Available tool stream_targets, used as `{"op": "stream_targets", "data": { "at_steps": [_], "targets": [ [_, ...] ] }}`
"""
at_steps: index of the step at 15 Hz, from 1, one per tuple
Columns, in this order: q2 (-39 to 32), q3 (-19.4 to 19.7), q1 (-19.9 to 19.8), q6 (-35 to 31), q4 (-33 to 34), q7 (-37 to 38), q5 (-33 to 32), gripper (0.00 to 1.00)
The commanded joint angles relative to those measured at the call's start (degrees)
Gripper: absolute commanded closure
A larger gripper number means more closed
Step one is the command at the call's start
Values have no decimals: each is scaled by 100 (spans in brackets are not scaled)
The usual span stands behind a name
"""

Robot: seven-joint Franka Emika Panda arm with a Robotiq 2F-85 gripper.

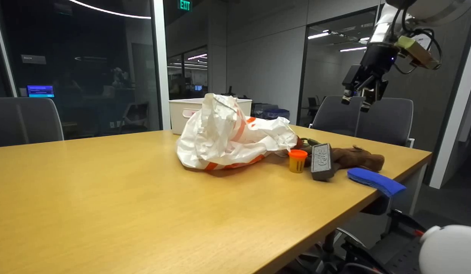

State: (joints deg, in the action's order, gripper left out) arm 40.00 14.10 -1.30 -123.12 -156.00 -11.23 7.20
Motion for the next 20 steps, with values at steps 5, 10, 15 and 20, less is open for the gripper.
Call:
{"op": "stream_targets", "data": {
  "at_steps": [5,10,15,20],
  "targets": [
    [-452,102,-134,-1102,-260,-776,-54,0],
    [-1121,54,-199,-1510,-263,-1086,-446,0],
    [-1621,43,-248,-1527,-261,-1124,-588,0],
    [-1895,78,-250,-1118,-264,-1248,-478,0]
  ]
}}
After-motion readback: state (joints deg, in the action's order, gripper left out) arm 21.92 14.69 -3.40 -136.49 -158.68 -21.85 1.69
